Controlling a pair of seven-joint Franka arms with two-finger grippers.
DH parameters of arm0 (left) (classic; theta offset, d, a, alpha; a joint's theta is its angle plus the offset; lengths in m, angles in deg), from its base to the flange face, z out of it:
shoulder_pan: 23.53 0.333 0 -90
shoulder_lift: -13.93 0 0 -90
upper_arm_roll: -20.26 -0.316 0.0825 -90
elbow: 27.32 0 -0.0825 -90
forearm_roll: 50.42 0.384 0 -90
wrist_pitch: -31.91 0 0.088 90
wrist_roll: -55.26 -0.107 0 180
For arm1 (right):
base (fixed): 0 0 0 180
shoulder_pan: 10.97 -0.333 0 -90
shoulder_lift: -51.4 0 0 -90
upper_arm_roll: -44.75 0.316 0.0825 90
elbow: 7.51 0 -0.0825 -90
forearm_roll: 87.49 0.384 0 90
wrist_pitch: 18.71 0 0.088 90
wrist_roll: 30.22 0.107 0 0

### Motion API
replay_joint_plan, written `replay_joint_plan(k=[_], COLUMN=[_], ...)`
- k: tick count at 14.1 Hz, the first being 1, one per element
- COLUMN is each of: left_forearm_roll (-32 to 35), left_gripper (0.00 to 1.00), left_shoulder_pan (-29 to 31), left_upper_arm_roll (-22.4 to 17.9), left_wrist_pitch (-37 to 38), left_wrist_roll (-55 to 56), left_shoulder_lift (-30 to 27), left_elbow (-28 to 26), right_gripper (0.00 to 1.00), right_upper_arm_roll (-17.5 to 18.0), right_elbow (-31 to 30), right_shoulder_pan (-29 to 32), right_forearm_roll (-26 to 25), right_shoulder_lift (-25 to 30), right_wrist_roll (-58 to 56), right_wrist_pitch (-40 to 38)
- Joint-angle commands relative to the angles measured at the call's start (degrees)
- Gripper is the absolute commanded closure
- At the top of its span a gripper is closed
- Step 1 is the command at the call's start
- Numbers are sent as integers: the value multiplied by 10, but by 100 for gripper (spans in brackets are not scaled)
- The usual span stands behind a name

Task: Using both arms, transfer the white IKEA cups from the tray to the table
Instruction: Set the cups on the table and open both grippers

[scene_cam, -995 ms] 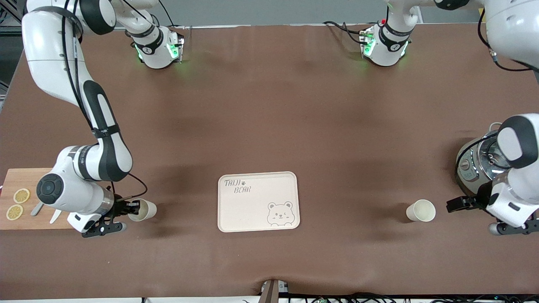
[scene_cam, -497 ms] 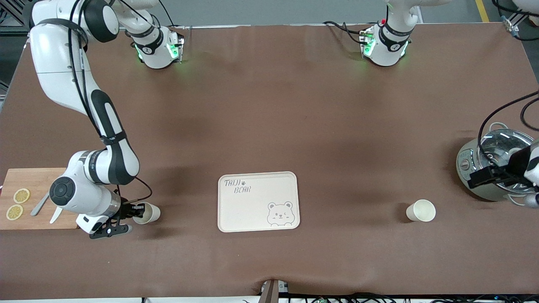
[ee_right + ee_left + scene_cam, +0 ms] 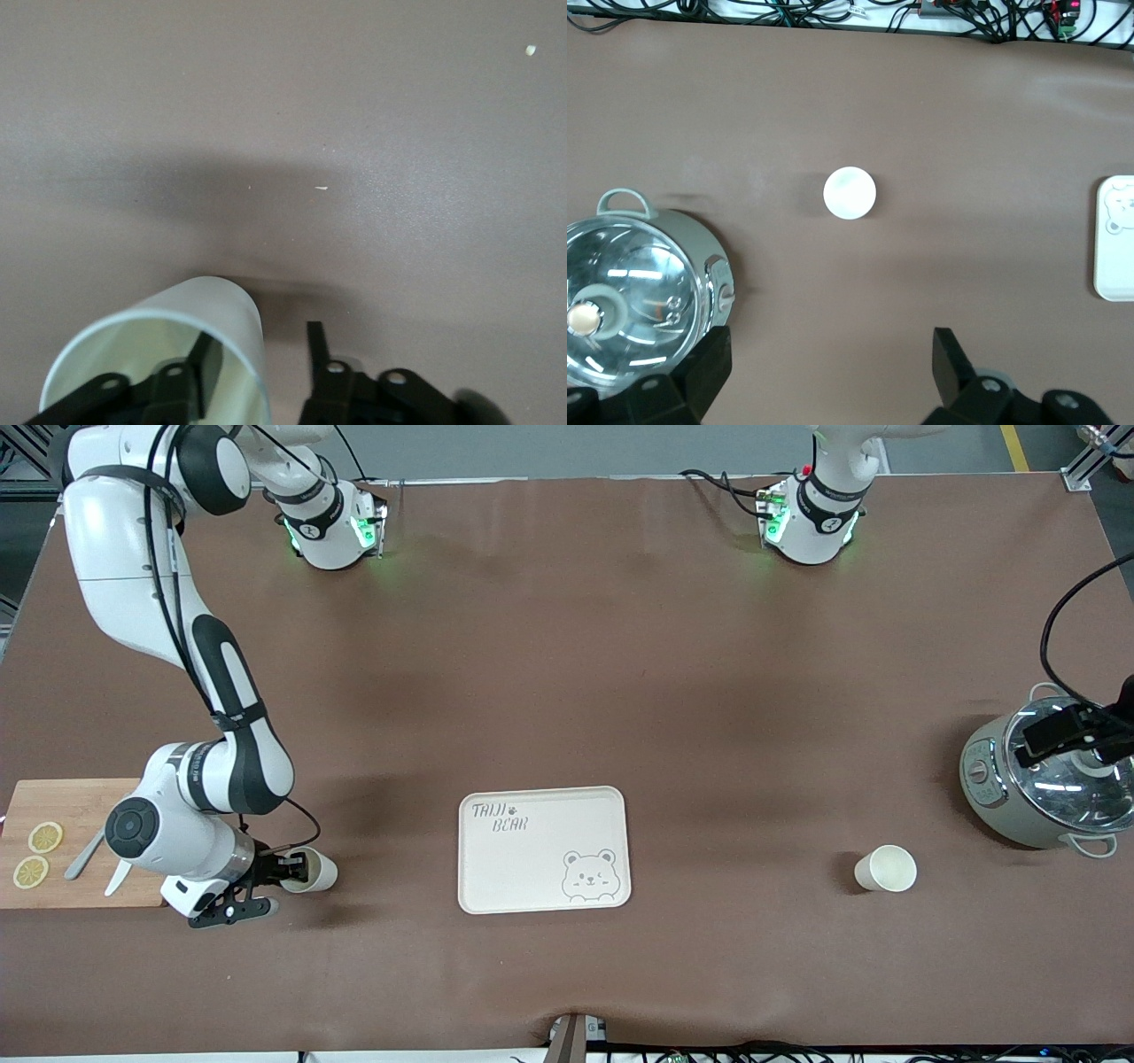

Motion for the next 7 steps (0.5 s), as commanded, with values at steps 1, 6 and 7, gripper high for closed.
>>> replay_joint_plan(k=[1, 6, 7], left_forearm_roll=[-10, -5, -5], left_gripper=[0, 0, 0], left_shoulder_pan=[5, 1, -1], left_upper_arm_roll=[4, 4, 4], left_wrist_pitch=[22, 22, 23], left_wrist_roll=[-10, -9, -9], left_shoulder_lift=[-22, -42, -42], left_elbow=[-10, -10, -10], right_gripper=[0, 0, 0], right_upper_arm_roll=[8, 10, 10], right_elbow=[1, 8, 12], right_shoulder_pan=[9, 6, 6], right_forearm_roll=[8, 9, 10], right_shoulder_lift=[2, 24, 34], right_wrist_roll=[-7, -5, -4], right_wrist_pitch=[-1, -50, -71])
